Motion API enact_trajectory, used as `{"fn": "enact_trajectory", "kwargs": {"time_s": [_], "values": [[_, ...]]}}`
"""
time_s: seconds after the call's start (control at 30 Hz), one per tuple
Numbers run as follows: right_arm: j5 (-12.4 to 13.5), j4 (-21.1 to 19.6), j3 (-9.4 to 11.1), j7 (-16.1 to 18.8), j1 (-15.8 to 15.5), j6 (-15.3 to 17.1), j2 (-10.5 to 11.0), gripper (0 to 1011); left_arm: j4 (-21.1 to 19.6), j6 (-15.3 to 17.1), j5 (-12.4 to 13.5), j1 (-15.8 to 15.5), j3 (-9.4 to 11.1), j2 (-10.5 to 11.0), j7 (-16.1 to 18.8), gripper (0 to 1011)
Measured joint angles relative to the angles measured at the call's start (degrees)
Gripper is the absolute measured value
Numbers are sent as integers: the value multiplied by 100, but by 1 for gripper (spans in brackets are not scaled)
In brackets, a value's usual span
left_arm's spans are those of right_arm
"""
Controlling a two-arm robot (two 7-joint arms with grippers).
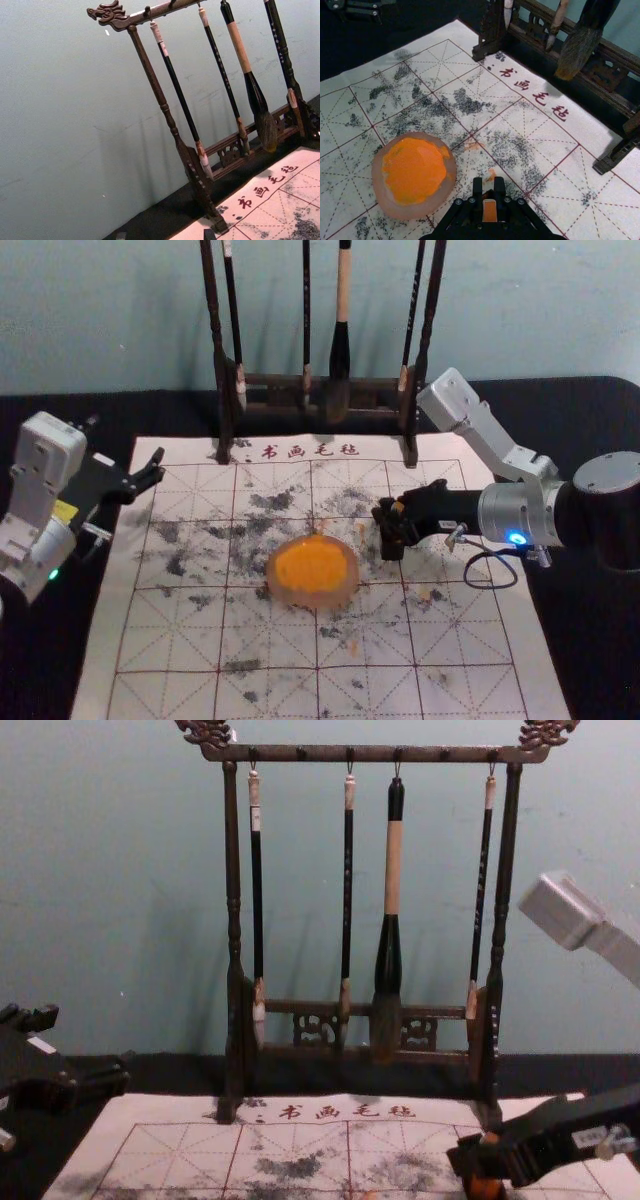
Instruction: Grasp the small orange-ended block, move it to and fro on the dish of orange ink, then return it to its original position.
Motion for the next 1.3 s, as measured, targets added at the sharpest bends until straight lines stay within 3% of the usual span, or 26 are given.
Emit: {"fn": "enact_trajectory", "kwargs": {"time_s": [0.33, 1.07, 1.3], "values": [[-142, -11, -3, 78, -11, 26, -6, 119, 0, 0, 0, 0, 0, 0, 0, 1001], [-202, -102, 70, 79, -77, 130, -10, 119, 0, 0, 0, 0, 0, 0, 0, 1001], [-195, -102, 67, 75, -75, 135, -8, 277, 0, 0, 0, 0, 0, 0, 0, 1001]]}}
